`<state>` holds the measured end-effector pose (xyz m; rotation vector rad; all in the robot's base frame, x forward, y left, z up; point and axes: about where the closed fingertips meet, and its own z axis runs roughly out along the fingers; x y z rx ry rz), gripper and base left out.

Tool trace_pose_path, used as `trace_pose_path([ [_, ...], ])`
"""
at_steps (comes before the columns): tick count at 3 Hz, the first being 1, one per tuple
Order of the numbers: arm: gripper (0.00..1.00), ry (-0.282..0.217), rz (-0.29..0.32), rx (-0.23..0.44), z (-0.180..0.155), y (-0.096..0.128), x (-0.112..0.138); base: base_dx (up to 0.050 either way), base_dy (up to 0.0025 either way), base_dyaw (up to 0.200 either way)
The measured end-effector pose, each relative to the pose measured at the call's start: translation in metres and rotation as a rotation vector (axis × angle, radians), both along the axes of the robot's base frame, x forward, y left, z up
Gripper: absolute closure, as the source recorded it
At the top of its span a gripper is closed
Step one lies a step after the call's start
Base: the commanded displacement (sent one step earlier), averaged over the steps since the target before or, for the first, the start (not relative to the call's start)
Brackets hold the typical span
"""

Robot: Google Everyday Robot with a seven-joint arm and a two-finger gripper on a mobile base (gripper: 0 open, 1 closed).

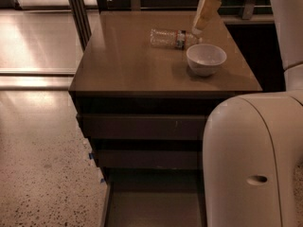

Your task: Place water bottle into bottom drawer

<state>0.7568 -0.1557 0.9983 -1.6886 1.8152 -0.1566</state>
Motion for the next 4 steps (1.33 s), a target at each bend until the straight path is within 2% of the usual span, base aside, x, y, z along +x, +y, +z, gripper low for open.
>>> trace_pose_path([
  [1, 0.0, -0.001, 0.004, 0.057, -0.014, 0.008, 0.016, 0.0, 0.0, 0.0],
  [3, 0.0, 0.028, 0.001, 0.116, -0.046, 0.032, 0.04, 0.0, 0.0, 0.0],
  [4, 0.0, 0.052, -0.009, 0.121, -0.063, 0.04, 0.049, 0.0, 0.0, 0.0],
])
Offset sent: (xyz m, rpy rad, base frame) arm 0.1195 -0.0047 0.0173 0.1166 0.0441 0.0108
